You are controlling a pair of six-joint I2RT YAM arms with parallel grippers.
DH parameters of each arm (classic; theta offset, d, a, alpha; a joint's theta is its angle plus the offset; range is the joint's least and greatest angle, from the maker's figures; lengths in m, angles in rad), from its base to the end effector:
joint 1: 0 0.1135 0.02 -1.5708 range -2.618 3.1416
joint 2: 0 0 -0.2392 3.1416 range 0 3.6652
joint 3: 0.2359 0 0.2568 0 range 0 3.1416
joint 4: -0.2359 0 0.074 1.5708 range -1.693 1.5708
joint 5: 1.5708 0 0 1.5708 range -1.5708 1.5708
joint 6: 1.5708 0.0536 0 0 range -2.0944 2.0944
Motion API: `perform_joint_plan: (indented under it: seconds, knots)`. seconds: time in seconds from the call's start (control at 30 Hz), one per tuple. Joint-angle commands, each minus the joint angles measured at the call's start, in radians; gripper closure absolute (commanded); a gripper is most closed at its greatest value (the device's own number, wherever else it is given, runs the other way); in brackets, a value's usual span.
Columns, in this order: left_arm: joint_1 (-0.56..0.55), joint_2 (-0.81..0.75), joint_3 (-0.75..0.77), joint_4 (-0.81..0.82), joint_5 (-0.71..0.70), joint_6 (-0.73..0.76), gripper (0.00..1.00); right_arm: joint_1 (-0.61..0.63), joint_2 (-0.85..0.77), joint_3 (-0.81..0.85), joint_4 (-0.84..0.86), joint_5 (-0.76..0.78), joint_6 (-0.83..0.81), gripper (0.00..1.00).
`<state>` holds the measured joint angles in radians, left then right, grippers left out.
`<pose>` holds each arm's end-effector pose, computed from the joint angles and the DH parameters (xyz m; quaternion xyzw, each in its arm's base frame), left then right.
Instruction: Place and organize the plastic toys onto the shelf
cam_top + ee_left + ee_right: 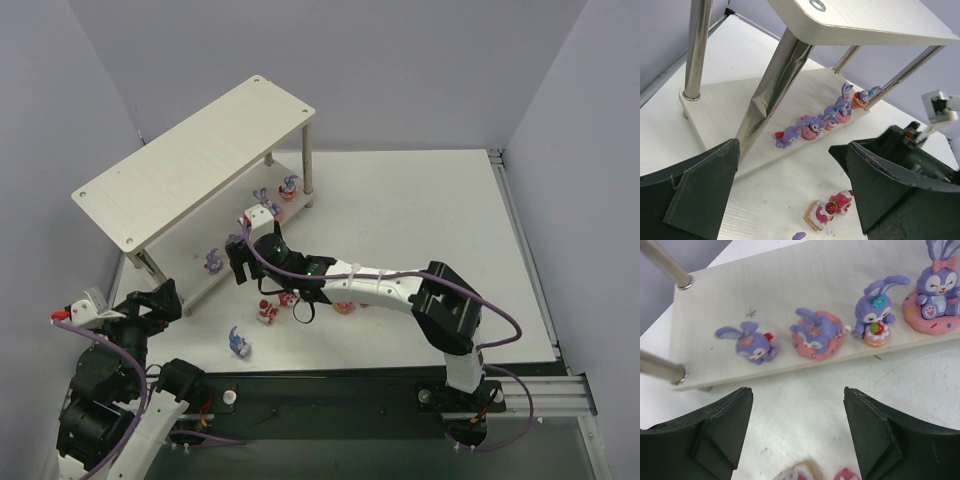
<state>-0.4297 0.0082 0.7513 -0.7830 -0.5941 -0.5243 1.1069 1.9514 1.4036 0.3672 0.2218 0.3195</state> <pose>0.0510 0.0096 0.3239 -0.2352 0.6791 -0.1167 0.6855 0.2242 0.4218 0.2341 -0.2273 0.7321 0.3522 0.5370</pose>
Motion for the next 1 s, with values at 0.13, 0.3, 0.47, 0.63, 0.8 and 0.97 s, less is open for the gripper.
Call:
perform_joint_plan:
  seconds: [0.13, 0.3, 0.47, 0.63, 0.8, 0.97]
  knots:
    - [-0.001, -0.022, 0.006, 0.008, 0.016, -0.006, 0.03, 0.105, -0.25, -0.219, 0.015, -0.119, -0.1, 0.17]
    - [-0.001, -0.019, 0.005, 0.011, 0.033, -0.006, 0.03, 0.136, -0.278, -0.331, 0.07, -0.426, -0.143, 0.14]
    - [-0.001, -0.017, 0.003, 0.013, 0.036, -0.005, 0.03, 0.16, -0.217, -0.359, 0.133, -0.538, -0.154, 0.14]
    - [-0.001, -0.017, 0.003, 0.013, 0.033, -0.005, 0.03, 0.168, -0.16, -0.353, 0.165, -0.558, -0.132, 0.15]
    - [0.0, -0.014, 0.003, 0.014, 0.031, -0.005, 0.03, 0.182, -0.1, -0.336, 0.18, -0.556, -0.126, 0.15]
    - [0.0, -0.013, 0.005, 0.011, 0.031, -0.003, 0.03, 0.183, -0.036, -0.322, 0.205, -0.523, -0.114, 0.15]
